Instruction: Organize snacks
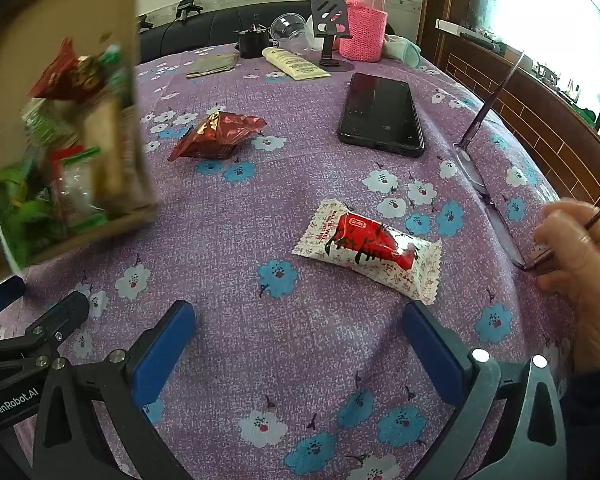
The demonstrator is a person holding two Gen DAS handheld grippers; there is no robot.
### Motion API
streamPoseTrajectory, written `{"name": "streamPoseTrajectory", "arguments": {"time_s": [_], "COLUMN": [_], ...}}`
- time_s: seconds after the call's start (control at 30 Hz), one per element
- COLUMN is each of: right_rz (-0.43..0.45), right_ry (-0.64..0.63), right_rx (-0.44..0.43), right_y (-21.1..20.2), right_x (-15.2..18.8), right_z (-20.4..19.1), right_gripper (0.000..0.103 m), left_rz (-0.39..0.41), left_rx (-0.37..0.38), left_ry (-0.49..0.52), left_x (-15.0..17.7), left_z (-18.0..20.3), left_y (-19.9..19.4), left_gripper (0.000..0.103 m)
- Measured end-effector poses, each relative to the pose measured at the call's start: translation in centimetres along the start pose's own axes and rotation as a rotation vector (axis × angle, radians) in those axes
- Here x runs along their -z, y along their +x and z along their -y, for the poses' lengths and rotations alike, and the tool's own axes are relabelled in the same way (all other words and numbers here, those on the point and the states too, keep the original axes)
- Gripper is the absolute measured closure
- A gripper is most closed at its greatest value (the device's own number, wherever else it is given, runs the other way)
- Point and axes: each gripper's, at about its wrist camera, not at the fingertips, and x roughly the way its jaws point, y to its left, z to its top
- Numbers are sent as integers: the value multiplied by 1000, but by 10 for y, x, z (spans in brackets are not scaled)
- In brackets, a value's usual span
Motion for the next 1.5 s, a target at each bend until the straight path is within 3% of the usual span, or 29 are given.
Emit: {"name": "streamPoseTrajectory", "arguments": {"time_s": [1.5], "right_rz": [-1], "right_ry": [0], "right_rx": [1], "right_y": [1], "right_x": [0], "right_z": [0], "right_gripper": [0], "left_rz": [1], "left_rx": [2], "left_ry": [3], "left_x": [0], "left_z": [-4], "left_y": [-1], "left_gripper": [0]}}
